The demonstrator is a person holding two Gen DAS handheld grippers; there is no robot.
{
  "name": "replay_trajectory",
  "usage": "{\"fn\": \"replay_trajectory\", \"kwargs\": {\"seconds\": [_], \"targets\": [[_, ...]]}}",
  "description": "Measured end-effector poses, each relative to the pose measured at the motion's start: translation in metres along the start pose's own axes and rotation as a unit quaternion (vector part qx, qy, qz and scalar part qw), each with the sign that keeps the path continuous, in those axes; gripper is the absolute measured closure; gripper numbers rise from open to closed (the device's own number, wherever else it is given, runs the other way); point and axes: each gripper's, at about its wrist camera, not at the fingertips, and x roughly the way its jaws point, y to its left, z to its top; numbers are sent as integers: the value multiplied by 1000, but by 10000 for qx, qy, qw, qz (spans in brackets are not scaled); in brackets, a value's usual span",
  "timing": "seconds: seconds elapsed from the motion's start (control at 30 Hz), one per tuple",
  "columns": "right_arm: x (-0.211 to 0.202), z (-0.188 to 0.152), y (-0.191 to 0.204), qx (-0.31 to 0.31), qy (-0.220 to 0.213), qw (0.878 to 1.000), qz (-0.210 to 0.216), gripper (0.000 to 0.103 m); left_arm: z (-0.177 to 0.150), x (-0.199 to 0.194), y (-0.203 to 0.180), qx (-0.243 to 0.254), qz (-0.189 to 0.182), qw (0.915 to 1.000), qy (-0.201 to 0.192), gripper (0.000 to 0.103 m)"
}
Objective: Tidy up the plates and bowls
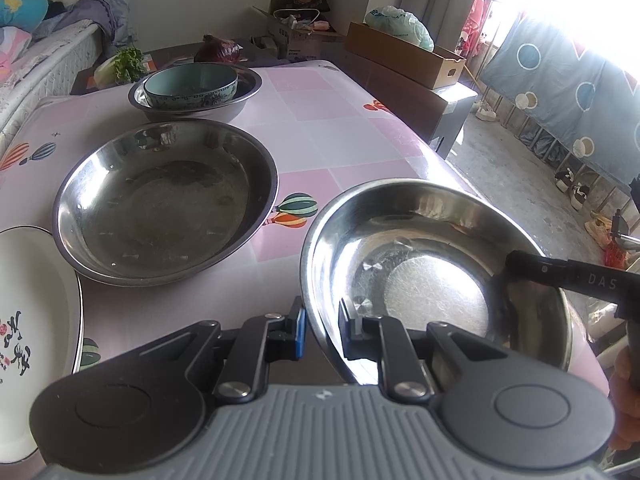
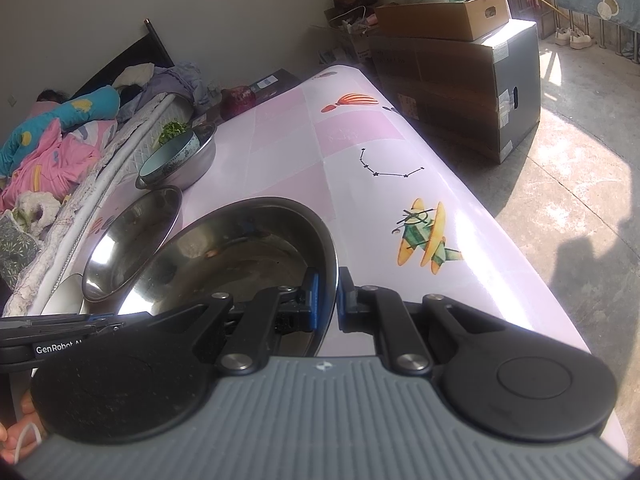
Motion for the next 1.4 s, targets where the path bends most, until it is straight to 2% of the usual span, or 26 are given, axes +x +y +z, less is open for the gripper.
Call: {"fn": "replay_trajectory", "kwargs": {"seconds": [0.3, 0.67, 1.17, 1.4], "targets": [[-4, 8, 13, -130, -87, 9999, 69, 95, 4, -12, 8, -91, -1, 9998, -151, 87], [4, 27, 47, -354, -127, 9989, 283, 94, 14, -32, 32, -318, 115, 9986, -413, 87], [43, 50, 110, -667, 11, 9954, 691, 94, 28, -50, 87, -701, 433, 9946, -629, 85], [70, 53, 139, -689, 243, 9933, 891, 93, 30, -50, 117, -920, 583, 9922, -607, 84]]}}
